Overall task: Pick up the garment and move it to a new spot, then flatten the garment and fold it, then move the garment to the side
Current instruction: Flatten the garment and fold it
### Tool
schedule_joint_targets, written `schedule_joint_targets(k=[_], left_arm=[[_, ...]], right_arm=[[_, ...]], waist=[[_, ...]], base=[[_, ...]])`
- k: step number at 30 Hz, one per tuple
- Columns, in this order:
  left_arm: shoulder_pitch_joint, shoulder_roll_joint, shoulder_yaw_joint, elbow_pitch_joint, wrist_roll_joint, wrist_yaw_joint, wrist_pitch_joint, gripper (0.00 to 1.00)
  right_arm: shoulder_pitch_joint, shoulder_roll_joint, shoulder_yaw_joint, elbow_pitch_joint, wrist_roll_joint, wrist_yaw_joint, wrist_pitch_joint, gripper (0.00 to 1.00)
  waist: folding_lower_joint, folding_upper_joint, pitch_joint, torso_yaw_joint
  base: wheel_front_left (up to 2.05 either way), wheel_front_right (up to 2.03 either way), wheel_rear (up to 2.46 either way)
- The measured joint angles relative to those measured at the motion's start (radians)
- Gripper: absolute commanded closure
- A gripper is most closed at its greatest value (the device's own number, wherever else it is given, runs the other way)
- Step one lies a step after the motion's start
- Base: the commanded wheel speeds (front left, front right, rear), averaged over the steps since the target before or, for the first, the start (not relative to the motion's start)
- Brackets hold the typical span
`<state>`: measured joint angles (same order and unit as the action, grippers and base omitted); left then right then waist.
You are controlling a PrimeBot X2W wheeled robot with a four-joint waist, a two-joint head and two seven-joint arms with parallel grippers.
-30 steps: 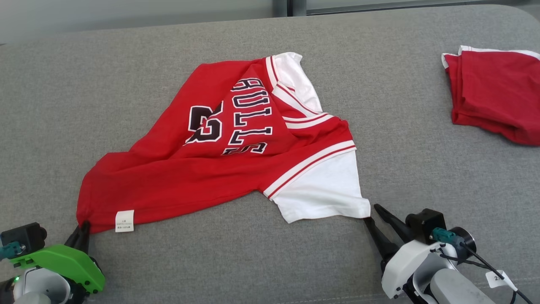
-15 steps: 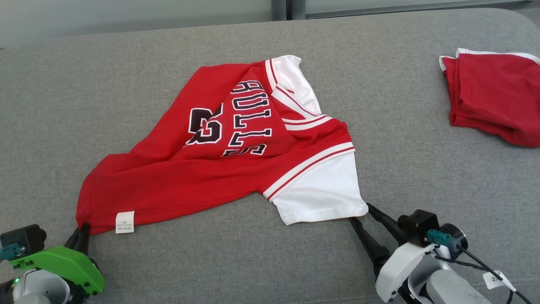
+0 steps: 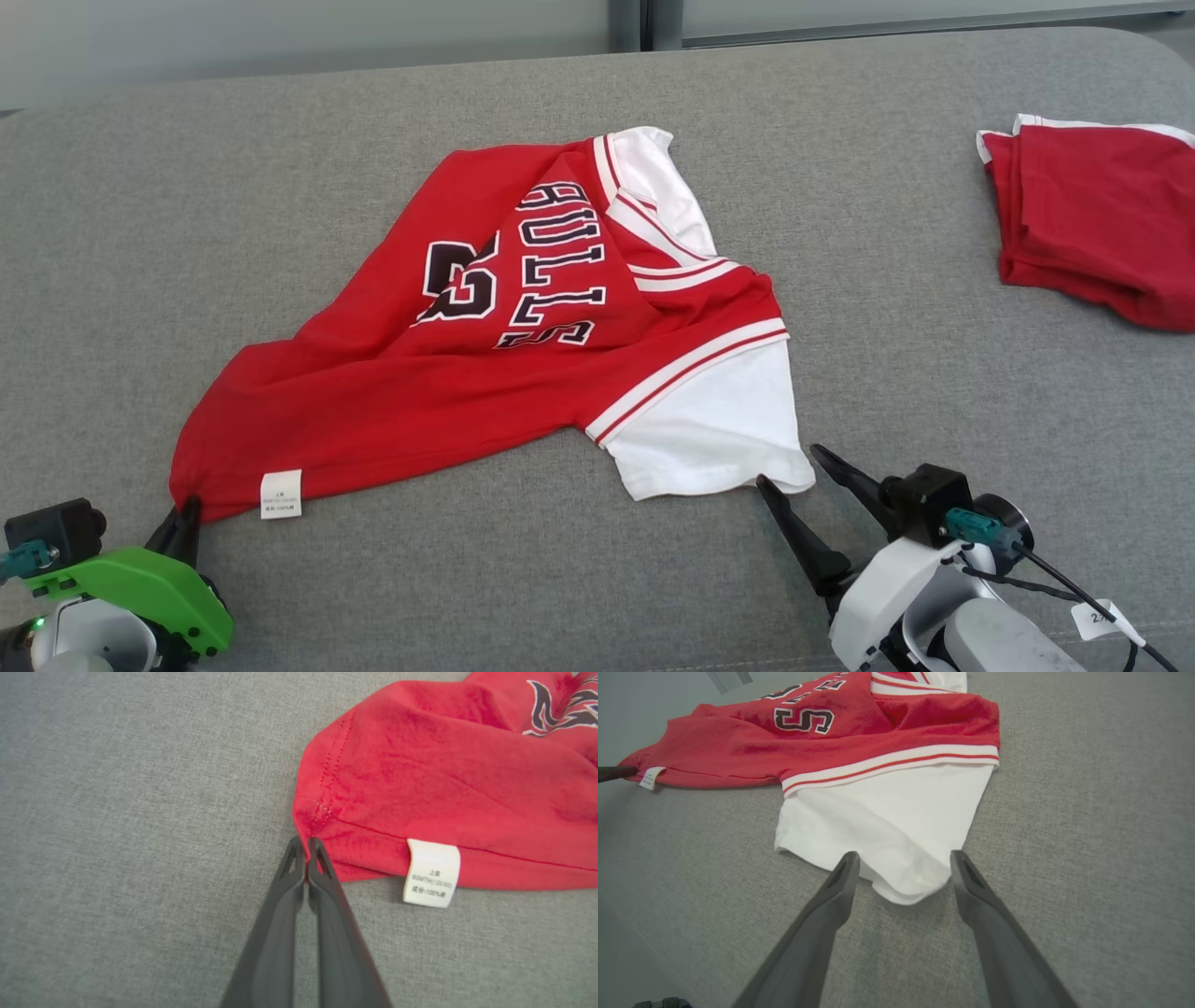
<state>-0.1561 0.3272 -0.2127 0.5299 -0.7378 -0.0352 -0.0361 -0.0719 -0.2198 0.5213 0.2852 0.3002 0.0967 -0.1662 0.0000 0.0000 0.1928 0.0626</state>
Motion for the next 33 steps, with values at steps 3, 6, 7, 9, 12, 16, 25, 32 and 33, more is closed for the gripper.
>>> schedule_joint_targets(k=[3,6,7,9,12,16,25,32,33], left_arm=[[0.0,0.0,-0.002,0.0,0.0,0.0,0.0,1.0],[0.0,0.0,-0.004,0.0,0.0,0.0,0.0,1.0],[0.0,0.0,-0.005,-0.001,0.0,0.0,0.0,1.0],[-0.001,-0.001,-0.007,-0.001,0.0,0.0,0.0,1.0],[-0.003,-0.001,-0.01,-0.002,0.0,-0.001,0.0,1.0],[-0.014,-0.003,-0.013,-0.005,0.0,-0.002,0.0,1.0],[-0.021,-0.008,-0.014,-0.006,0.0,-0.002,0.0,1.0],[-0.029,-0.014,-0.014,-0.006,0.0,-0.002,-0.001,1.0],[-0.029,-0.015,-0.014,-0.006,0.0,-0.002,-0.001,1.0]], right_arm=[[0.0,-0.001,-0.001,-0.004,0.0,0.0,0.001,0.0],[0.0,-0.001,0.001,-0.004,0.0,0.0,0.014,0.0],[0.0,-0.002,0.001,-0.004,0.0,0.0,0.019,0.0],[0.0,-0.001,0.002,-0.001,0.0,0.0,0.022,0.01],[-0.001,-0.001,0.004,0.008,0.0,0.0,0.037,0.02],[-0.004,0.0,0.006,0.03,0.0,0.0,0.053,0.02],[-0.037,0.005,0.007,0.066,0.0,0.0,0.07,0.22],[-0.054,0.011,0.006,0.08,0.0,0.0,0.072,1.0],[-0.056,0.013,0.006,0.083,0.0,0.0,0.072,1.0]], waist=[[0.0,0.0,0.001,0.001],[0.0,0.0,0.003,0.003],[0.0,0.0,0.005,0.003],[0.0,0.0,0.008,0.005],[0.0,0.0,0.012,0.007],[0.0,0.0,0.022,0.012],[0.0,0.0,0.036,0.024],[0.0,0.0,0.043,0.029],[0.0,0.0,0.044,0.029]], base=[[0.0,0.0,0.0],[0.0,0.0,0.0],[0.0,0.0,0.0],[0.0,0.0,0.0],[0.0,0.0,0.0],[0.0,0.0,0.0],[0.0,0.0,0.0],[0.0,0.0,0.0],[0.0,0.0,0.0]])
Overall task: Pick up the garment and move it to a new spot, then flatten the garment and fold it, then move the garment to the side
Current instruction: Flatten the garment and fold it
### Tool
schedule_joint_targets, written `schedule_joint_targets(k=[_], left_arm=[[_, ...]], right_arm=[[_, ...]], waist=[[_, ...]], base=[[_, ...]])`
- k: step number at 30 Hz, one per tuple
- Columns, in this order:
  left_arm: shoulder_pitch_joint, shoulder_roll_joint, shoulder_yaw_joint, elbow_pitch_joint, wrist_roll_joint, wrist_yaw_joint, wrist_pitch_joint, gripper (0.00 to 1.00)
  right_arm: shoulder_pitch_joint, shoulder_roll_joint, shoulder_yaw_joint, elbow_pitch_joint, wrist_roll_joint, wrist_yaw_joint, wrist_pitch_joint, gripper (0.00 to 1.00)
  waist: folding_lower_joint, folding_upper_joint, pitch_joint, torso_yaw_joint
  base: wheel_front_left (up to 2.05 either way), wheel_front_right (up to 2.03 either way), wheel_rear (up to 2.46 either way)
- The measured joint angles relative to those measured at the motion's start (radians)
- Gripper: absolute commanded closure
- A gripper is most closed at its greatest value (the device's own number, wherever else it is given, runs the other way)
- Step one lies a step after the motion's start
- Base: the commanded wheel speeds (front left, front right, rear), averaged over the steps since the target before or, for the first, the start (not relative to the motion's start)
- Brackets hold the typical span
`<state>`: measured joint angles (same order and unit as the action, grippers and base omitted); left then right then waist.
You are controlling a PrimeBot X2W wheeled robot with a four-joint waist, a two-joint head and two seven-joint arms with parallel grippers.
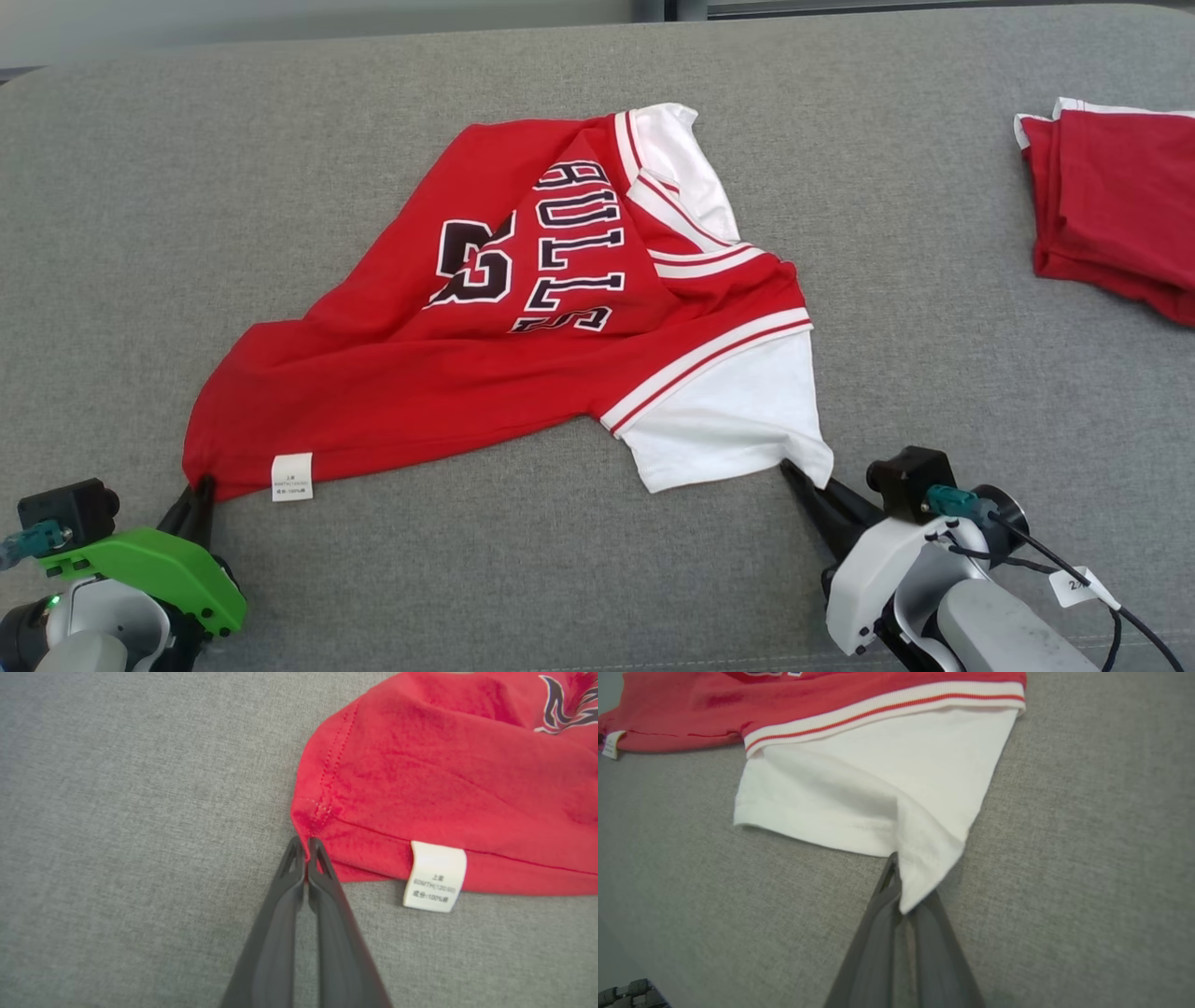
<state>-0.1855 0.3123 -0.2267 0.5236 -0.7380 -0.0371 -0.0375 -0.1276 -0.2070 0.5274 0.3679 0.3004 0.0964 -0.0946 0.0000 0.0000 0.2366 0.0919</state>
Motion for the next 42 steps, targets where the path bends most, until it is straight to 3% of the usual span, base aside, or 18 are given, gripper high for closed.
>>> schedule_joint_targets(k=[7,9,10,14,15,17,30,31,32,33,37,42], left_arm=[[-0.001,-0.002,0.001,0.0,-0.007,-0.004,-0.001,1.0],[-0.002,-0.003,0.002,-0.001,-0.007,-0.006,-0.008,0.83],[-0.002,-0.003,0.002,-0.001,-0.007,-0.006,-0.008,0.83],[-0.004,-0.003,0.003,0.0,-0.007,-0.006,-0.008,0.51],[-0.004,-0.003,0.002,0.0,-0.007,-0.006,-0.009,0.22],[-0.006,-0.003,0.002,-0.001,-0.007,-0.006,-0.009,0.0],[-0.04,-0.001,-0.005,0.013,-0.006,-0.006,-0.007,0.0],[-0.04,-0.001,-0.006,0.015,-0.006,-0.006,-0.006,0.03],[-0.04,-0.001,-0.006,0.016,-0.006,-0.006,-0.006,0.18],[-0.04,-0.001,-0.006,0.017,-0.006,-0.006,-0.005,0.27],[-0.041,-0.002,-0.007,0.021,-0.005,-0.006,0.002,0.25],[-0.042,-0.002,-0.008,0.028,-0.006,-0.006,0.002,0.62]], right_arm=[[-0.008,0.006,0.001,0.007,0.0,0.0,0.0,1.0],[-0.009,0.006,0.001,0.008,0.0,0.0,-0.001,1.0],[-0.01,0.006,0.001,0.009,0.0,0.0,-0.001,1.0],[-0.014,0.007,0.002,0.014,0.0,0.001,-0.002,1.0],[-0.015,0.007,0.003,0.016,0.0,0.001,-0.002,1.0],[-0.018,0.008,0.003,0.019,0.001,0.002,-0.003,1.0],[-0.028,0.015,0.008,0.034,0.008,0.008,-0.012,1.0],[-0.028,0.015,0.009,0.035,0.008,0.008,-0.012,1.0],[-0.028,0.016,0.009,0.036,0.009,0.008,-0.012,1.0],[-0.028,0.017,0.009,0.037,0.009,0.008,-0.012,1.0],[-0.028,0.017,0.011,0.042,0.009,0.008,-0.02,1.0],[-0.028,0.018,0.013,0.045,0.009,0.008,-0.021,1.0]], waist=[[0.0,0.0,0.004,0.001],[0.0,0.0,0.005,0.001],[0.0,0.0,0.005,0.001],[0.0,0.0,0.005,0.001],[0.0,0.0,0.005,0.0],[0.0,0.0,0.004,-0.001],[0.0,0.0,0.002,-0.012],[0.0,0.0,0.001,-0.014],[0.0,0.0,0.001,-0.015],[0.0,0.0,0.001,-0.017],[0.0,0.0,0.0,-0.023],[0.0,0.0,-0.001,-0.028]], base=[[0.0,0.0,0.0],[0.0,0.0,0.0],[0.0,0.0,0.0],[0.0,0.0,0.0],[0.0,0.0,0.0],[0.0,0.0,0.0],[0.0,0.0,0.0],[0.0,0.0,0.0],[0.0,0.0,0.0],[0.0,0.0,0.0],[0.0,0.0,0.0],[0.0,0.0,0.0]])
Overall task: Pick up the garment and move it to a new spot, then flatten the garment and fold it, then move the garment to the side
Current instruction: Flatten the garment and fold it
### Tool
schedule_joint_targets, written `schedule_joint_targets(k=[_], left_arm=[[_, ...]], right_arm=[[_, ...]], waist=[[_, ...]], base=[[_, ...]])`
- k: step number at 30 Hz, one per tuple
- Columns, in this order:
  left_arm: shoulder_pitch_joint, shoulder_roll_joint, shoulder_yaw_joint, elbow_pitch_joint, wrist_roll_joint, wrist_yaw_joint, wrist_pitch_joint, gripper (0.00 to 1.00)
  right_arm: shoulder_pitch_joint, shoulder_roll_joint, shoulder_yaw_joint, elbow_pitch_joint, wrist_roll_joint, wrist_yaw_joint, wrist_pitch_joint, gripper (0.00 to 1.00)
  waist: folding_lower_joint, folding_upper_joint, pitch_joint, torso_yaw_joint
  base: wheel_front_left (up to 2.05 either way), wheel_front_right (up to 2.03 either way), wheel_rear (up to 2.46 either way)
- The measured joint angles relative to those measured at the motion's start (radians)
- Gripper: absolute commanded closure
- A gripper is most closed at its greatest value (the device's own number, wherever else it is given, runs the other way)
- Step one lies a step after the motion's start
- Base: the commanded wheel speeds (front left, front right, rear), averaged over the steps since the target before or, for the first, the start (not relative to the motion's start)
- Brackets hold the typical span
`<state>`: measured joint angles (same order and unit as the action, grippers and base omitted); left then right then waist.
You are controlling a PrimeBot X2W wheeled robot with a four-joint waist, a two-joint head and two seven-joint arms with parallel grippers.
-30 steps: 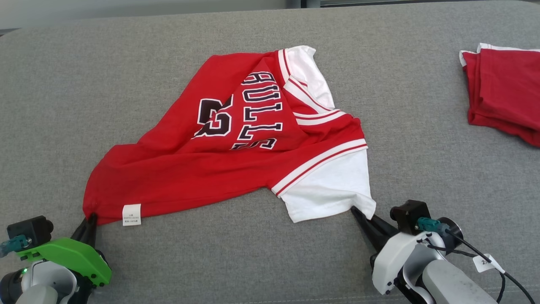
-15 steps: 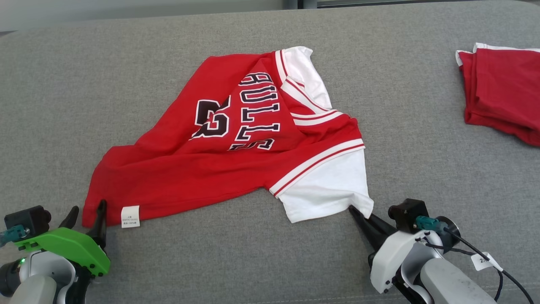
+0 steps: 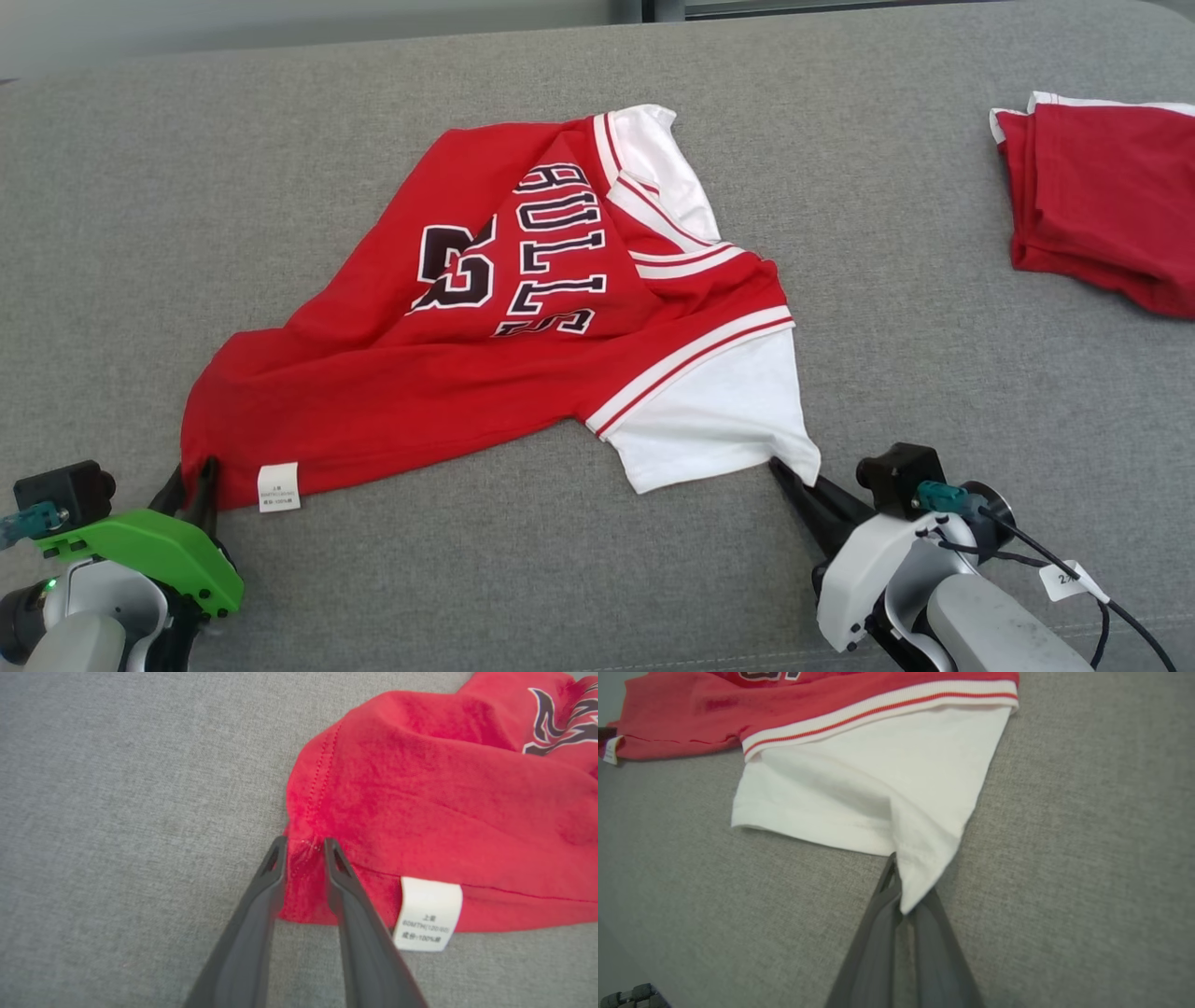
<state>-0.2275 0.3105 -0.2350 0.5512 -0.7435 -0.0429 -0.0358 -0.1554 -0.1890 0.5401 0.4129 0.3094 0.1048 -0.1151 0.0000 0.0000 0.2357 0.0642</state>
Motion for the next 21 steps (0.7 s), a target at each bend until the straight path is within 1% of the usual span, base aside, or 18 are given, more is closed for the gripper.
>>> schedule_joint_targets(k=[1,2,3,10,13,17,19,21], left_arm=[[0.0,0.0,0.0,0.002,0.0,0.0,0.0,0.75],[-0.001,0.0,0.0,0.004,0.0,0.0,0.0,0.96],[-0.002,0.0,-0.001,0.006,0.0,0.0,0.0,1.0],[-0.013,0.0,-0.002,0.006,0.0,-0.001,-0.002,1.0],[-0.028,0.002,0.015,-0.023,-0.001,-0.007,-0.02,1.0],[-0.064,0.024,0.049,-0.091,-0.032,-0.021,-0.027,1.0],[-0.084,0.041,0.077,-0.133,-0.053,-0.028,-0.03,1.0],[-0.1,0.059,0.101,-0.179,-0.074,-0.037,-0.031,1.0]], right_arm=[[0.0,0.0,0.0,0.001,0.0,0.001,0.0,1.0],[0.0,0.0,0.001,0.002,0.0,0.001,0.0,1.0],[0.0,0.0,0.001,0.002,0.0,0.001,-0.002,1.0],[0.0,0.0,0.0,0.005,0.004,0.001,-0.019,1.0],[-0.001,0.002,-0.029,-0.016,0.034,0.001,-0.044,1.0],[-0.056,-0.007,-0.082,-0.117,0.07,0.002,-0.078,1.0],[-0.119,-0.027,-0.111,-0.181,0.078,0.009,-0.086,1.0],[-0.172,-0.051,-0.146,-0.245,0.109,0.009,-0.087,1.0]], waist=[[0.0,0.0,0.0,-0.001],[0.0,0.0,-0.001,-0.002],[0.0,0.0,-0.001,-0.003],[0.0,0.0,-0.002,-0.006],[0.0,0.0,-0.006,-0.005],[0.0,0.0,-0.013,-0.005],[0.0,0.0,-0.019,-0.006],[0.0,0.0,-0.027,-0.01]], base=[[0.0,0.0,0.0],[0.0,0.0,0.0],[0.0,0.0,0.0],[0.0,0.0,0.0],[0.0,0.0,0.0],[0.0,0.0,0.0],[0.0,0.0,0.0],[0.0,0.0,0.0]])
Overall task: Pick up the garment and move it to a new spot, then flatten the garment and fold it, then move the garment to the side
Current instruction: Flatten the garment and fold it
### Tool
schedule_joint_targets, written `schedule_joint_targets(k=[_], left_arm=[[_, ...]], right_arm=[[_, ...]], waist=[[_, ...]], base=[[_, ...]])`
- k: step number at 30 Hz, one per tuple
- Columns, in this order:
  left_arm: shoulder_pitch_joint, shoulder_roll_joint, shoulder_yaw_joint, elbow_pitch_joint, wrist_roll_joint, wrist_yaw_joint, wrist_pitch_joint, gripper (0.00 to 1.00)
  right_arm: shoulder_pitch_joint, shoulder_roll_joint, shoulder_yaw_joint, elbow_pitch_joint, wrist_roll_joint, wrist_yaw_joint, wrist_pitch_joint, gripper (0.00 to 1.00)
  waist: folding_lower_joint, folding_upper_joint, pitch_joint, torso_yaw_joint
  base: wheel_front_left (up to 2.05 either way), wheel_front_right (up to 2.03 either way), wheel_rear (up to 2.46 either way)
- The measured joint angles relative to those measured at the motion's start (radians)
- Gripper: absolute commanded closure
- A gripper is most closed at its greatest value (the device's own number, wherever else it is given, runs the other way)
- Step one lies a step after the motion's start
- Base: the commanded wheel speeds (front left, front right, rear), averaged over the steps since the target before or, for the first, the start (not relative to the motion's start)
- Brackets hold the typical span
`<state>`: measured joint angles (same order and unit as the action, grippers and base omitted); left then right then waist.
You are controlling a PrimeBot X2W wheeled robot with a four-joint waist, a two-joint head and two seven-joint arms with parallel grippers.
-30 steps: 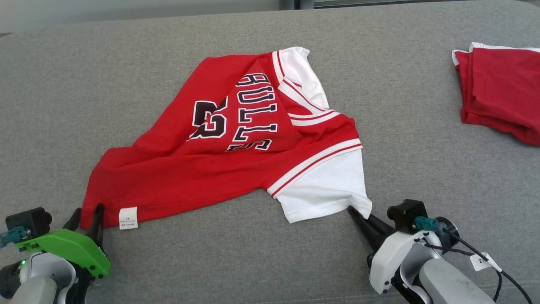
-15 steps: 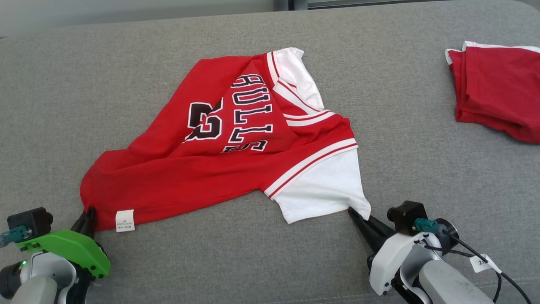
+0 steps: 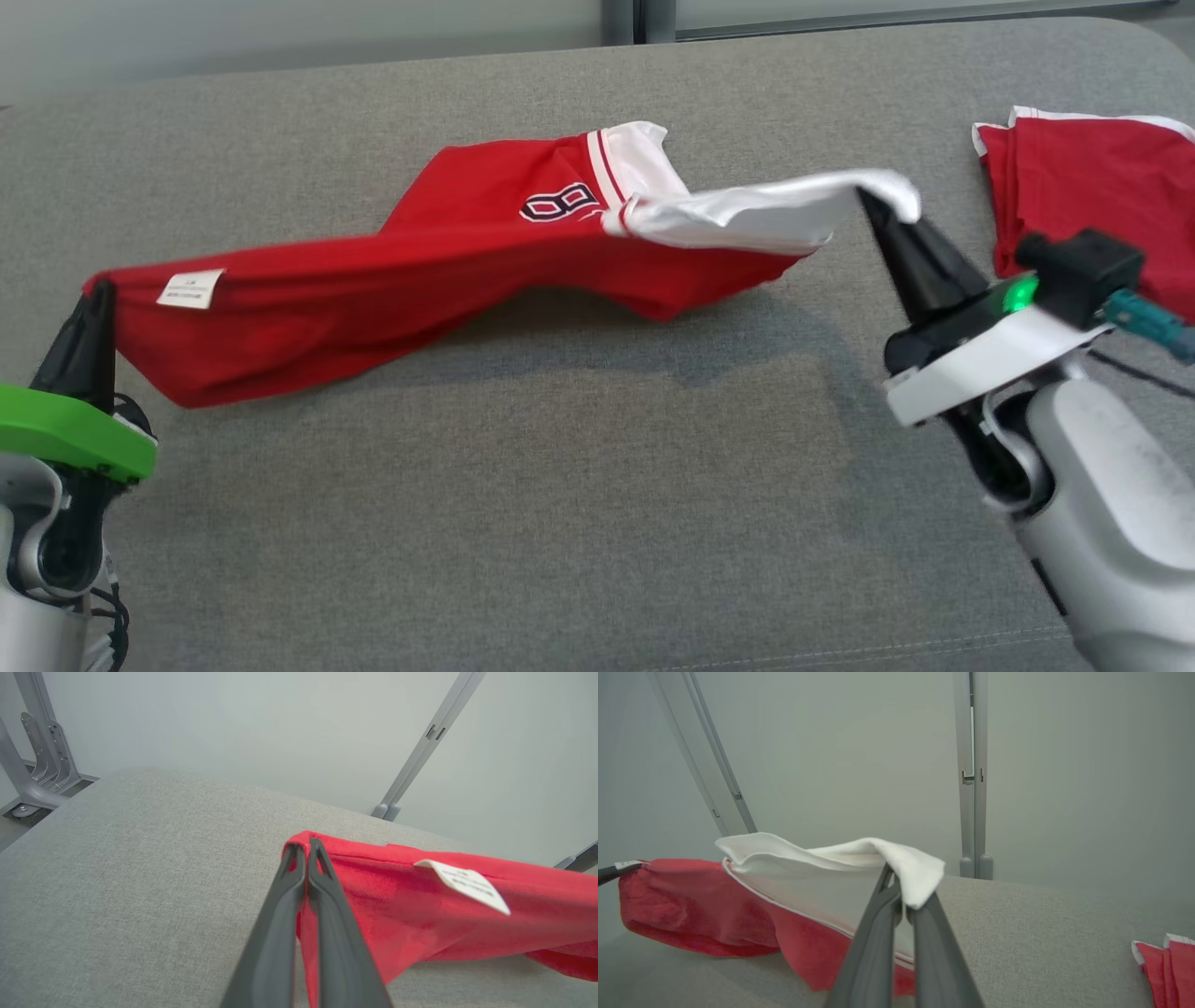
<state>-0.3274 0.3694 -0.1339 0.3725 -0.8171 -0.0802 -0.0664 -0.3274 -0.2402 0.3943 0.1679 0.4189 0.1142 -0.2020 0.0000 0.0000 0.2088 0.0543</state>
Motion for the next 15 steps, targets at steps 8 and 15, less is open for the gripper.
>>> schedule_joint_targets(k=[8,15], left_arm=[[-0.065,0.055,0.047,-0.201,-0.108,-0.026,0.067,1.0],[-0.083,0.119,0.072,-0.426,-0.228,-0.033,0.192,1.0]], right_arm=[[-0.08,-0.094,-0.123,-0.206,0.16,0.009,0.024,1.0],[-0.117,-0.161,-0.208,-0.42,0.331,0.009,0.08,1.0]], waist=[[0.0,0.0,-0.045,-0.013],[0.0,0.0,-0.09,-0.034]], base=[[0.0,0.0,0.0],[0.0,0.0,0.0]])
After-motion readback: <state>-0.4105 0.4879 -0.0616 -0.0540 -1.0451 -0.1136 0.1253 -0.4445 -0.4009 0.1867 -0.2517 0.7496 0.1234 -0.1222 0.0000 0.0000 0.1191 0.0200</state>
